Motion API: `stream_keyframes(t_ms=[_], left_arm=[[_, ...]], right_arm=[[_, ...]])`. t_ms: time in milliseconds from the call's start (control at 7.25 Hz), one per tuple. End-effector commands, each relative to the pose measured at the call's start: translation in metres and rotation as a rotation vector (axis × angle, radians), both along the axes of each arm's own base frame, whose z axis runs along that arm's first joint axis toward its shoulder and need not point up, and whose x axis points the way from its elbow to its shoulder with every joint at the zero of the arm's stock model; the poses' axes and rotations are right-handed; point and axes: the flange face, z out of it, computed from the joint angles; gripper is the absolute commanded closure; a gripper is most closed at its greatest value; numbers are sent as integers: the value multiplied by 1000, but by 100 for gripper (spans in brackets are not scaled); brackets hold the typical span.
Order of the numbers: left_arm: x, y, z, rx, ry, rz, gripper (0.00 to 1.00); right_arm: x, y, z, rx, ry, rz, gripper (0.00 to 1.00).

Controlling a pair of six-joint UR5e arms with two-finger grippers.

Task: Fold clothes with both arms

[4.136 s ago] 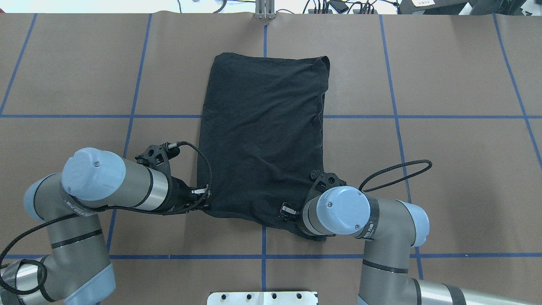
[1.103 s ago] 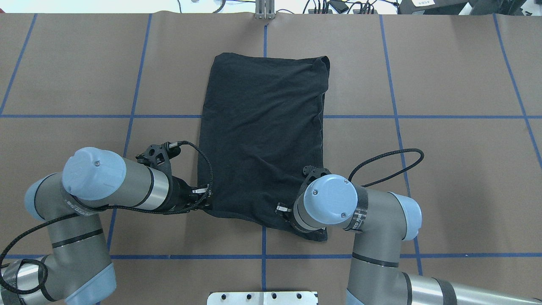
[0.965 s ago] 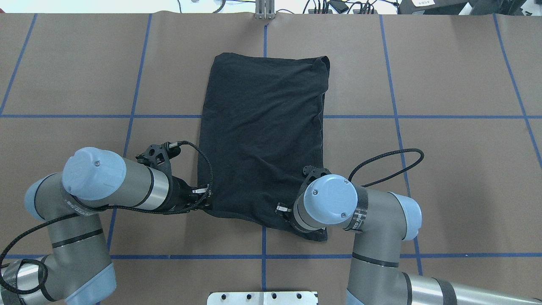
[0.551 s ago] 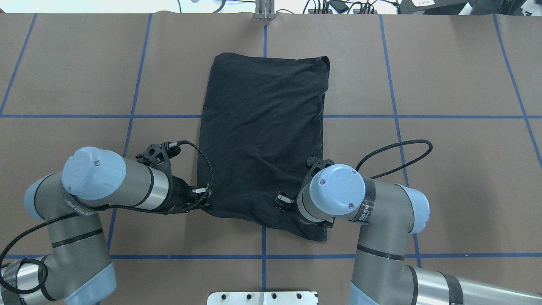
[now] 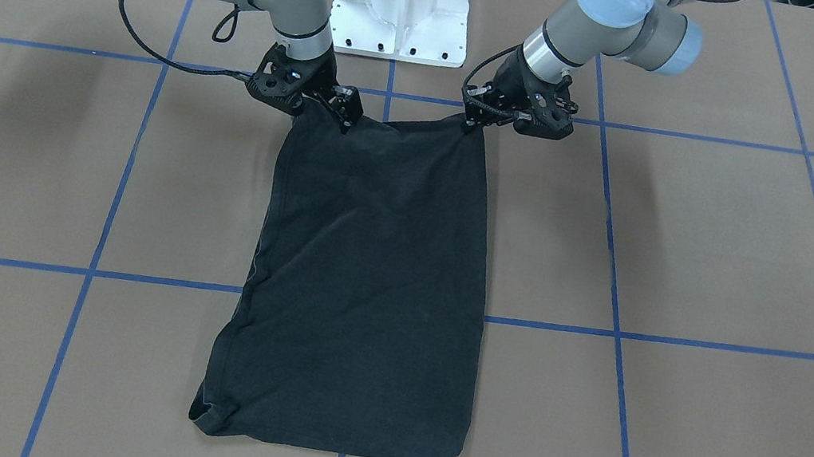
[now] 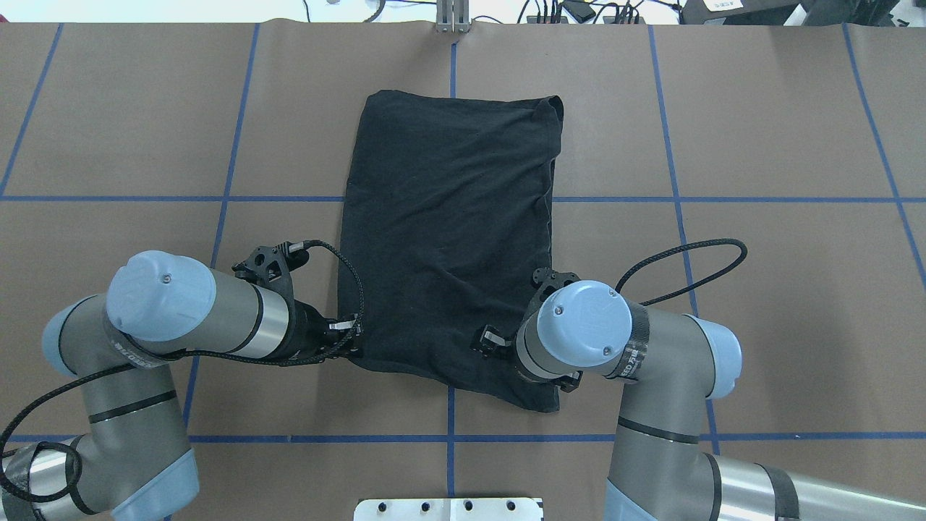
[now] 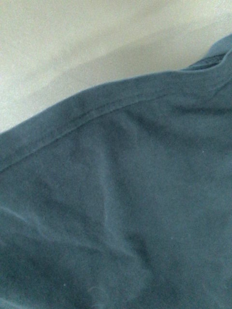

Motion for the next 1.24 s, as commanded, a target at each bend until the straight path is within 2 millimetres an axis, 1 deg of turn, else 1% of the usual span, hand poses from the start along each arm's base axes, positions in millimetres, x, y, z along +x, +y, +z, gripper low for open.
stream_keyframes(t_ms=[0,138,276,551,827,965,1103], left_arm=[[1,0,-1,1,2,1,100],[1,0,-1,1,1,0,100],[1,0,-3,2,4,0,100],[1,0,-3,2,4,0,100],[1,-1,-3,2,4,-2,100],[1,-1,-2,2,3,-2,100],[0,0,-3,3,6,0,100]], right_arm=[[3,0,12,-7,19,1,0],[3,1,16,-9,25,0,0],[-2,5,20,-11,34,-8,0],[-9,15,22,-10,37,-28,0],[-12,17,22,-11,40,-30,1],[-13,18,21,-11,39,-32,3],[-14,17,19,-10,36,-30,22]])
